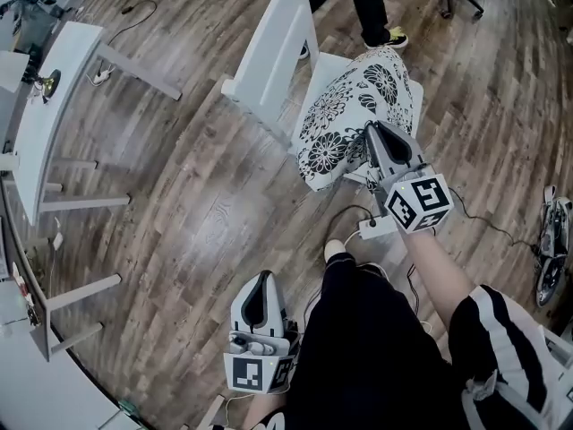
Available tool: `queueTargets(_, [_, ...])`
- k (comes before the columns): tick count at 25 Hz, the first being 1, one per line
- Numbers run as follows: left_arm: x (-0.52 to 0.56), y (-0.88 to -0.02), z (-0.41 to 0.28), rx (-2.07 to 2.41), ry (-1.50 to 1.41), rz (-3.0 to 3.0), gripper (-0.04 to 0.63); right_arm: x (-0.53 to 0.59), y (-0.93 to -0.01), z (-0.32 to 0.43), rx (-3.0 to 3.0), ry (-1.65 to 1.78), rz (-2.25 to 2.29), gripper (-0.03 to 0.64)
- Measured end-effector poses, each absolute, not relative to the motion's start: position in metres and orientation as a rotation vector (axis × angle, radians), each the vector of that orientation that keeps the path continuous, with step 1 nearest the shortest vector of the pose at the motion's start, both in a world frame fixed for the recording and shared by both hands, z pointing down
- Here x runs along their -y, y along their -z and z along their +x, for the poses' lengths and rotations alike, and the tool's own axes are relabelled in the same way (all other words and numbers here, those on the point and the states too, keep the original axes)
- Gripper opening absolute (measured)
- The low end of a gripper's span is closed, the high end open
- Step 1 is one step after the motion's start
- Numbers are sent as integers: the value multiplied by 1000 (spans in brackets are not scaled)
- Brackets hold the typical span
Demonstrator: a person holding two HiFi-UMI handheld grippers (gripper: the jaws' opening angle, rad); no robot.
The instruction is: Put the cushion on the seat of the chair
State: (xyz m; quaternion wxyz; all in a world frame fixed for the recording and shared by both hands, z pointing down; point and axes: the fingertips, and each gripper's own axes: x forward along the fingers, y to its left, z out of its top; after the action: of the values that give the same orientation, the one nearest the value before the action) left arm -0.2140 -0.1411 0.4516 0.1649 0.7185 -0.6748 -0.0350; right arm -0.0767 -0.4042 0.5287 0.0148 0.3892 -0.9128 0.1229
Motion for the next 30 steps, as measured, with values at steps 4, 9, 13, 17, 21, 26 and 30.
queueTargets(4, [137,-461,-216,1932,94,2027,6,407,-543,-80,2828,-366,1195,34])
queueTargets(9, [133,-479,-217,1930,57,1997,6,414,-559,-83,2810,-344,1180,34])
queueTargets(13, [131,-488,-217,1926,57,1974,5,419,-572,-85,2790,-322,1171,34])
queueTargets(17, [126,-494,-218,1919,61,1967,6,422,-586,-88,2764,-296,1158,34])
queueTargets(21, [126,-500,-219,1912,70,1959,6,427,-597,-93,2743,-264,1144,34])
queueTargets(26, [123,-509,-218,1896,59,1952,5,432,-611,-95,2715,-233,1124,34])
queueTargets(30, [119,-519,-222,1894,36,1922,6,436,-628,-95,2683,-229,1121,34])
